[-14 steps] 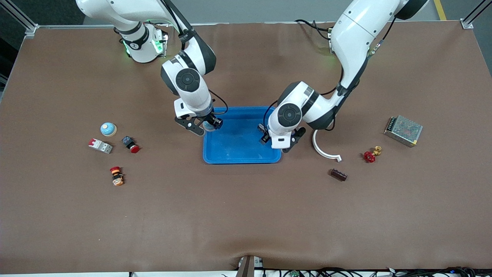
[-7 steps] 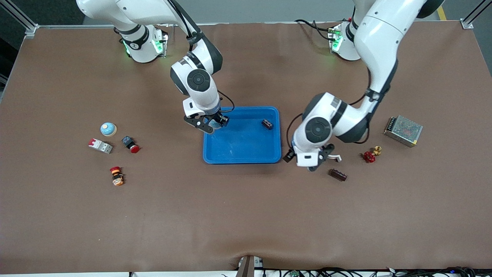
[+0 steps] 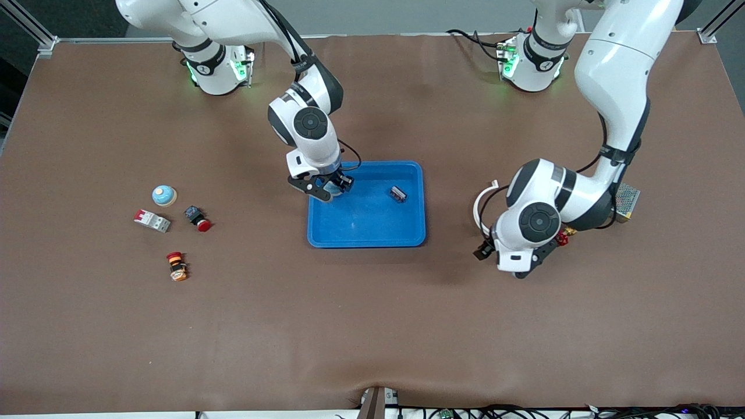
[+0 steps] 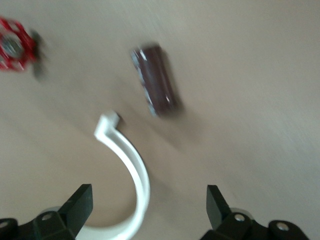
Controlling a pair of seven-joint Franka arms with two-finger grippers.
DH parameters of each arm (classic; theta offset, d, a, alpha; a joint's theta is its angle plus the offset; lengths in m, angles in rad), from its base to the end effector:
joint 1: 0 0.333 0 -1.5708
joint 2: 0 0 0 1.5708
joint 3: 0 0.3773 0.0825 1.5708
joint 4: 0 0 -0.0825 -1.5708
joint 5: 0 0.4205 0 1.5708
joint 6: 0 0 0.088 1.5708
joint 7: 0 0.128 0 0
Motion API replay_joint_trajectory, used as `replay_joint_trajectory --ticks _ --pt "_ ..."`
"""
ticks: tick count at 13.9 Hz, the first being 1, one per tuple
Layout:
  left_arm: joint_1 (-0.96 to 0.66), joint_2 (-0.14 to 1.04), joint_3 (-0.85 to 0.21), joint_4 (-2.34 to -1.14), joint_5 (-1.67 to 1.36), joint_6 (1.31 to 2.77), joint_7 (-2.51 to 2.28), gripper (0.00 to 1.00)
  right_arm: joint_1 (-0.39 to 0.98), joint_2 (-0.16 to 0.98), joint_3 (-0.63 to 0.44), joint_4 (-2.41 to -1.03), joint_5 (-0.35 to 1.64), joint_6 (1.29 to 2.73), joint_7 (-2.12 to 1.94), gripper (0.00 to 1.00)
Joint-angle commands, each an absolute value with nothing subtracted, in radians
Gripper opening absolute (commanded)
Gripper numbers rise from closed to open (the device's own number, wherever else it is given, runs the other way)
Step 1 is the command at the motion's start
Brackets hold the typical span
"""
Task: Place electrolytic capacitor and blue bell in tray
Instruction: 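Release the bell in the tray while the left gripper grasps the second capacitor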
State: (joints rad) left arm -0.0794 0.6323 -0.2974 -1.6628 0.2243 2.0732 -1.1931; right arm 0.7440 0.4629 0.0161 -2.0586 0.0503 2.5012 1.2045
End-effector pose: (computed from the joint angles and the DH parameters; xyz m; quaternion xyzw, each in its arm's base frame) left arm 0.6830 -0.2278 0.2428 -0.9306 -0.3539 0.0640 0.0686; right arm 0.4632 0.4405 0.2098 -0.9703 0.2409 0.0210 0.0018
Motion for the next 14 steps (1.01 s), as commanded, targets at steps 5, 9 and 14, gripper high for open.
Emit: replay_joint_trajectory --ticks 5,9,14 --pt "0.006 0.666 -0.304 -1.655 0.268 2.166 -1.177 1.0 0.779 0.494 -0.002 -2.04 0.044 2.513 1.232 0.0" --pt "0.012 0.692 -0.304 -1.655 0.253 2.252 -1.189 0.98 0.782 0.508 -0.002 -2.014 0.041 2.516 1.325 0.47" --pt "0.014 0.742 -0.302 -1.655 0.259 2.324 -1.201 0.84 0.788 0.525 -0.002 -2.008 0.011 2.519 1.33 0.49"
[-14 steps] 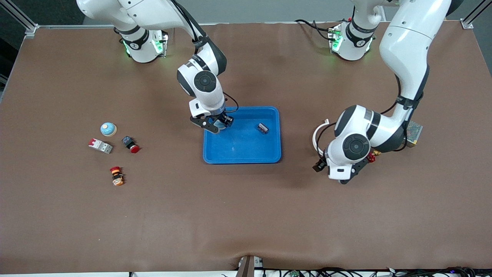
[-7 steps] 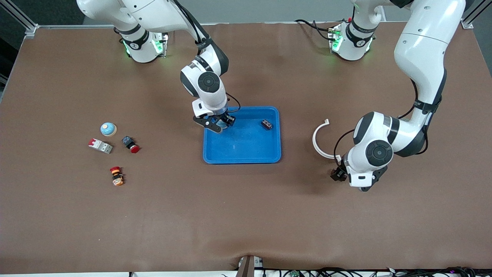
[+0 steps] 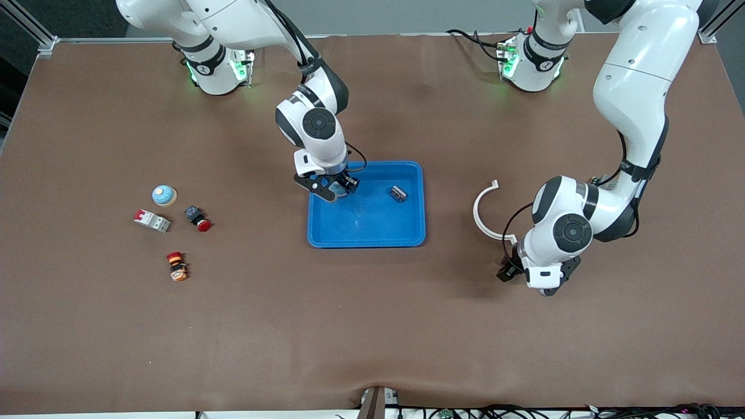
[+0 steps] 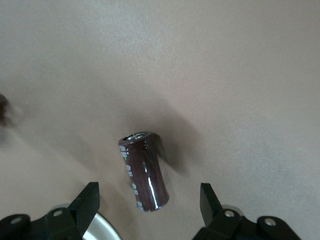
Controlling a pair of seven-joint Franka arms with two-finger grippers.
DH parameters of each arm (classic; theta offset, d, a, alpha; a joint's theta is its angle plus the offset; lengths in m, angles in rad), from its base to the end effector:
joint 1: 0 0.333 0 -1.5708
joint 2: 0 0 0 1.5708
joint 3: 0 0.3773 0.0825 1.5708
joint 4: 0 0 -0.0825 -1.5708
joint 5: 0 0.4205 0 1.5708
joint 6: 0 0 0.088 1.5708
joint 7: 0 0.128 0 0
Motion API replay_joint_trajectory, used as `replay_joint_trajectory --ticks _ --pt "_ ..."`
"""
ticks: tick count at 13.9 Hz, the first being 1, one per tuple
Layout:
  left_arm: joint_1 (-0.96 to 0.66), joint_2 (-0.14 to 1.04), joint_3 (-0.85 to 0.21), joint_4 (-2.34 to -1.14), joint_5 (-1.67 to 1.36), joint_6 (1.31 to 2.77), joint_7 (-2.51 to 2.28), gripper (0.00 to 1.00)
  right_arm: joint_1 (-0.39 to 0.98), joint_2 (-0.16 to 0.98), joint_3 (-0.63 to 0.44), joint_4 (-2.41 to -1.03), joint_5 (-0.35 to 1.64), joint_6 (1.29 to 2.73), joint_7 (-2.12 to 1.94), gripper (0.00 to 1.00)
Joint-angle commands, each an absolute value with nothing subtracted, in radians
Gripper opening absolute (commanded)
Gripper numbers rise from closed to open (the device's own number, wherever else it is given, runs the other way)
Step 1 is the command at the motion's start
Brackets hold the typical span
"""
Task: Place electrolytic capacitor and blue bell in tray
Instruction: 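Release the bell in the tray while the left gripper grasps the second capacitor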
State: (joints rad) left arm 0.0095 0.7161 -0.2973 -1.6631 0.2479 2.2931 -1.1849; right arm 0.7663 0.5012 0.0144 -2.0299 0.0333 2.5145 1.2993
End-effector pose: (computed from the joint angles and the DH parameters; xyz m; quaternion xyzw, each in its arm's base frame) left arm 0.7196 -0.1763 0.1991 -0.9223 -0.3858 0.0218 0.0104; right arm 0.4605 0.4561 0.1976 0.9627 -0.2703 -0.0155 0.0005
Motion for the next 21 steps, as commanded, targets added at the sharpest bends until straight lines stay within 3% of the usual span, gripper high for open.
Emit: replay_joint_trajectory --ticks 1,3,4,5,6,9,12,13,16,21 --pt "0.014 0.747 -0.302 -1.655 0.259 2.335 -1.201 0.81 0.793 0.534 -0.002 -2.006 0.011 2.52 1.33 0.49" --pt "0.014 0.75 -0.302 -1.655 0.259 2.335 -1.203 0.67 0.793 0.54 -0.003 -2.006 0.005 2.526 1.33 0.49" --pt "0.015 0.749 -0.301 -1.657 0.262 2.335 -1.203 0.58 0.792 0.543 -0.003 -2.006 0.003 2.536 1.333 0.58" --pt "0.02 0.749 -0.301 -1.657 0.264 2.335 -1.203 0.5 0.79 0.543 -0.005 -2.006 0.003 2.534 1.335 0.93" --pt "0.02 0.747 -0.301 -1.658 0.264 2.335 -1.203 0.46 0.782 0.542 -0.005 -2.0 0.0 2.525 1.328 1.0" --pt "0.037 0.747 -0.296 -1.66 0.264 2.335 -1.204 0.4 0.762 0.513 -0.005 -1.965 -0.002 2.429 1.283 1.0" --pt "0.037 0.742 -0.298 -1.664 0.261 2.33 -1.206 0.04 0.691 0.431 -0.005 -1.918 0.0 2.217 1.127 1.0" --pt "0.035 0.738 -0.298 -1.661 0.256 2.327 -1.206 0.0 0.664 0.398 -0.006 -1.921 0.0 2.18 1.061 1.0" --pt "0.026 0.721 -0.307 -1.657 0.252 2.324 -1.209 0.0 0.643 0.321 -0.043 -1.973 -0.16 2.161 1.054 1.0" --pt "-0.017 0.683 -0.36 -1.654 0.255 2.299 -1.333 0.0 0.484 0.229 -0.054 -2.017 -0.169 2.128 0.829 1.0"
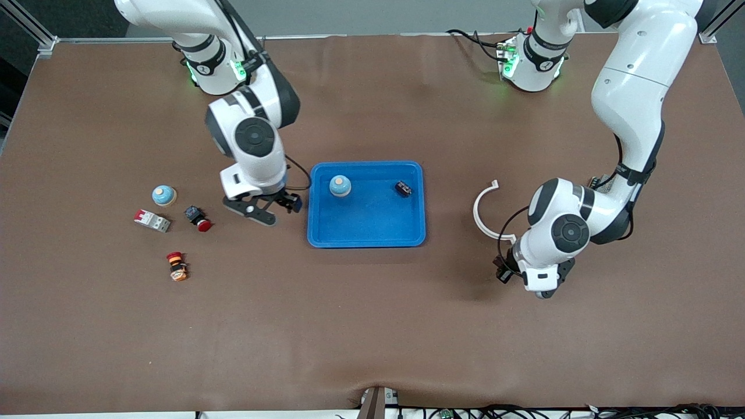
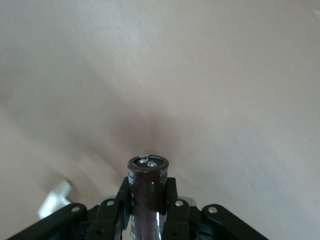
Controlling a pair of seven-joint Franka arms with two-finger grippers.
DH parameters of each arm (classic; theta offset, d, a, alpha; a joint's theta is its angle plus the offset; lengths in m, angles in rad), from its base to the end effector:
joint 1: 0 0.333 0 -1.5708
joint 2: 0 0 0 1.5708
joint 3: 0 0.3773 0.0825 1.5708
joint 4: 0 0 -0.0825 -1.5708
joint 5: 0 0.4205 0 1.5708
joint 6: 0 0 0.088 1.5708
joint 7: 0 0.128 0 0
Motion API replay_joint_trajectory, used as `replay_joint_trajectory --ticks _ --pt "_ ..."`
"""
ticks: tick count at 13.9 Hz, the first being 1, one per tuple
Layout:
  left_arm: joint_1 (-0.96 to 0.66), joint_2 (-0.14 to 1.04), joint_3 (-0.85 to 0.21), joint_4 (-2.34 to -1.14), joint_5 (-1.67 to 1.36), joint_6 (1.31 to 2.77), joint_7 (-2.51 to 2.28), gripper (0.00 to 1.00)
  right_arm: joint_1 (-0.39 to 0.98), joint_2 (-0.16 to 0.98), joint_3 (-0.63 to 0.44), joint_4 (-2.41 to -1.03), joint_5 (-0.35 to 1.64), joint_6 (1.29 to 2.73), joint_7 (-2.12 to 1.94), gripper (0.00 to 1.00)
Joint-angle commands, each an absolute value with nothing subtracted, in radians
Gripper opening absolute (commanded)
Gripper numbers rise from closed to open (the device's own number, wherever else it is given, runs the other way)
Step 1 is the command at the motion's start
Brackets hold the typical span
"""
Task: Place electrolytic capacitor and blue bell in tray
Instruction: 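Grasp the second blue bell while the left gripper carries the capacitor to the tray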
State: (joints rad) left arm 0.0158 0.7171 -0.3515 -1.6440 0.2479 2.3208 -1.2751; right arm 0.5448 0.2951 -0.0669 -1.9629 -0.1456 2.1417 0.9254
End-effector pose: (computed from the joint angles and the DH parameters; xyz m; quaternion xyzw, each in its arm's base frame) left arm 0.7234 -0.2070 0.2162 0.9104 0.4130 -0.0126 0.0205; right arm 0.5706 0.2878 0.3307 0.9799 -0.1782 0.0000 0.0898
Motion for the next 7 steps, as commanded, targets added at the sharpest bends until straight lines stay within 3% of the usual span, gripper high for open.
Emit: replay_joint_trajectory --ticks 1,7 --pt "-0.047 0.68 -0.36 -1.654 0.253 2.299 -1.377 0.0 0.453 0.201 -0.054 -2.04 -0.169 2.129 0.79 1.0" --pt "-0.216 0.644 -0.36 -1.654 0.264 2.284 -1.642 0.0 0.23 0.04 -0.055 -2.213 -0.169 2.201 0.574 1.0"
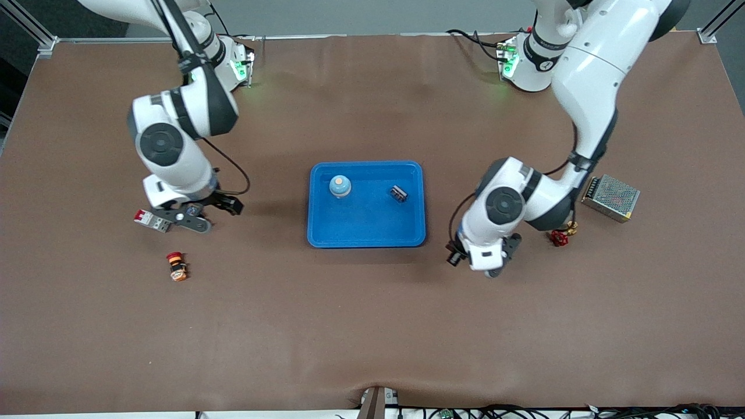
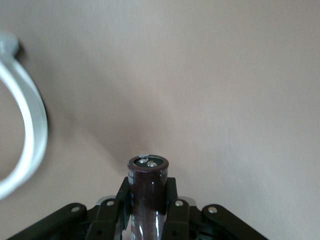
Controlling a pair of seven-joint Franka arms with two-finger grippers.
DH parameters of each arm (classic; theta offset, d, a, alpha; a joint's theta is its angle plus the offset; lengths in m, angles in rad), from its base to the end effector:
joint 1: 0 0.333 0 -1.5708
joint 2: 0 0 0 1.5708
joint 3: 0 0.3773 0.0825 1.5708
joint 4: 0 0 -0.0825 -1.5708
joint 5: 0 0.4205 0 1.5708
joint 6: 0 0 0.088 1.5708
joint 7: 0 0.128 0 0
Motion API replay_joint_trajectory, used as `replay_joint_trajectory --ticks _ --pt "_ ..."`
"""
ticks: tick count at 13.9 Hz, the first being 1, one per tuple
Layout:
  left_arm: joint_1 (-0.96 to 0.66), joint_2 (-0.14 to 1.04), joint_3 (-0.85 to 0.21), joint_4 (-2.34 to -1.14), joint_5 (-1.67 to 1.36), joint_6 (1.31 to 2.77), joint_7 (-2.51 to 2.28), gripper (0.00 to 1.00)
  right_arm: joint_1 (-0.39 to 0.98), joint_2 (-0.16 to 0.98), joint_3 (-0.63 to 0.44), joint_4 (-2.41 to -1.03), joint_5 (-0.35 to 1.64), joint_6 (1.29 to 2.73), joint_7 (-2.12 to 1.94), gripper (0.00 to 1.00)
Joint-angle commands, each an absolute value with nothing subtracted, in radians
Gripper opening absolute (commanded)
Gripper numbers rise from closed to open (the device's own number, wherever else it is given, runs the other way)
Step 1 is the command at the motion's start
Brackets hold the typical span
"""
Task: Place electrolytic capacitor and blue bell in tray
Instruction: 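Grasp the second blue bell while the left gripper carries the capacitor to the tray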
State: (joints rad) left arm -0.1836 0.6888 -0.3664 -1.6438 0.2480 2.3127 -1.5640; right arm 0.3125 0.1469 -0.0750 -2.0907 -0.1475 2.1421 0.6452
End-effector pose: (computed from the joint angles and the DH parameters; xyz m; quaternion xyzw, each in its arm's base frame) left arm 0.6661 -0.3547 0.2381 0.8937 0.4477 -0.0107 0.0256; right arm 0.5793 0.1320 0.3640 0.9839 -0.1596 -0.0151 0.0796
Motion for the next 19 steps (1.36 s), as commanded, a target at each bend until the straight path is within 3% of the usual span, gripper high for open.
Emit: replay_joint_trajectory --ticks 1,5,10,14,19 --pt "-0.238 0.641 -0.362 -1.654 0.264 2.284 -1.687 0.0 0.192 0.008 -0.055 -2.264 -0.169 2.244 0.53 1.0" --pt "-0.334 0.64 -0.362 -1.644 0.252 2.276 -1.961 0.0 0.016 -0.055 -0.055 -2.411 -0.167 2.36 0.298 1.0" --pt "-0.4 0.679 -0.362 -1.644 0.253 2.273 -2.082 0.0 -0.184 -0.041 -0.058 -2.558 -0.166 2.589 0.114 1.0" --pt "-0.413 0.724 -0.361 -1.644 0.255 2.275 -2.161 0.0 -0.219 -0.005 -0.058 -2.583 -0.166 2.634 0.104 1.0" --pt "-0.429 0.75 -0.36 -1.644 0.255 2.278 -2.163 0.0 -0.229 0.121 -0.058 -2.635 -0.166 2.848 0.118 1.0"
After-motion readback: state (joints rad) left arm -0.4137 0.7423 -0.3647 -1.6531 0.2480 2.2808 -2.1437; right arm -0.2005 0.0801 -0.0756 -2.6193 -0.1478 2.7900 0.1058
